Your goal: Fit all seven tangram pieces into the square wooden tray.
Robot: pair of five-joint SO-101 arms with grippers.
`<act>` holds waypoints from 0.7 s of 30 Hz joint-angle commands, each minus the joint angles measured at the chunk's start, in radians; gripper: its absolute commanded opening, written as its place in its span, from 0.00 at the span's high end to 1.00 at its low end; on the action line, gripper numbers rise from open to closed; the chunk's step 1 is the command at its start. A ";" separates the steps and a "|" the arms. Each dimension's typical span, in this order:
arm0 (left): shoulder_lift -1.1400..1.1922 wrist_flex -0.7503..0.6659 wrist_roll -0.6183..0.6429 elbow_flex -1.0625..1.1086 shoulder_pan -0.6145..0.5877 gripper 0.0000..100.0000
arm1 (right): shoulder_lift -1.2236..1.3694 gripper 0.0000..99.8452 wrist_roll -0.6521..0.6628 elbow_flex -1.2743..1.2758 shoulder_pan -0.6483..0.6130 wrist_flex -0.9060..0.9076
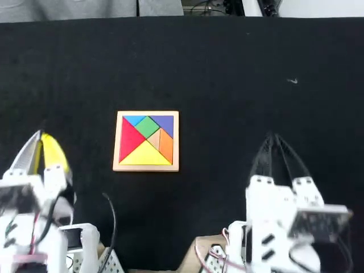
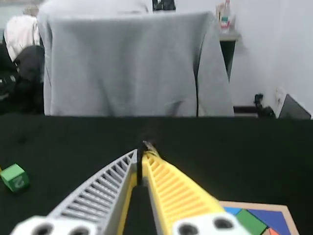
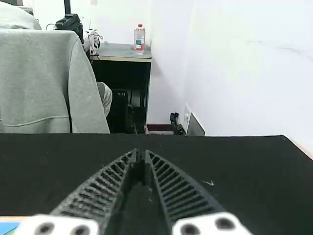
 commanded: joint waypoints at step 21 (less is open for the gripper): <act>0.003 -0.493 -0.008 0.677 0.073 0.97 | -0.076 0.98 0.002 0.814 -0.009 -0.760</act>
